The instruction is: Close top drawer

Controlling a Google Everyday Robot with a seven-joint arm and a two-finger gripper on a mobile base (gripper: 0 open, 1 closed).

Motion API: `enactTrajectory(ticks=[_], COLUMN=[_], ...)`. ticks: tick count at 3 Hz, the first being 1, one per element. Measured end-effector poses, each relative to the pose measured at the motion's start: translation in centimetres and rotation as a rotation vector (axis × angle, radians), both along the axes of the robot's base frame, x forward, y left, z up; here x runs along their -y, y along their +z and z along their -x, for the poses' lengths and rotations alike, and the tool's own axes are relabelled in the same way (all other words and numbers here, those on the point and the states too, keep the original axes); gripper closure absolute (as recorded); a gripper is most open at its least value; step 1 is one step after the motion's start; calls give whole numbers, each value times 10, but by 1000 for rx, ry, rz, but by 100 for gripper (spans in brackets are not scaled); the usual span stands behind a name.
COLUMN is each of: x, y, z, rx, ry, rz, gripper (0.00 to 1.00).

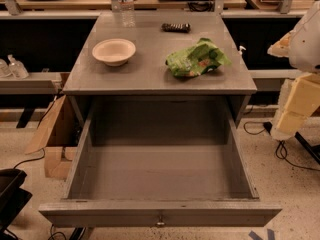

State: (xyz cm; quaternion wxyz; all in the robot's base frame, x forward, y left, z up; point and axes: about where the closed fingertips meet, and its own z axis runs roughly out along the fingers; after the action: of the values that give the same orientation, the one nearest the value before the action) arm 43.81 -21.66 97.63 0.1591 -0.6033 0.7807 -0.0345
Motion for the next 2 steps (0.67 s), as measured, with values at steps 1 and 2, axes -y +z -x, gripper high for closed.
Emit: enactTrajectory(ticks=[1,2], x=[0,1], y=[0,-10], z=[0,0], rx=[0,12], ry=[0,-8], rz=[0,-19], gripper=[0,0])
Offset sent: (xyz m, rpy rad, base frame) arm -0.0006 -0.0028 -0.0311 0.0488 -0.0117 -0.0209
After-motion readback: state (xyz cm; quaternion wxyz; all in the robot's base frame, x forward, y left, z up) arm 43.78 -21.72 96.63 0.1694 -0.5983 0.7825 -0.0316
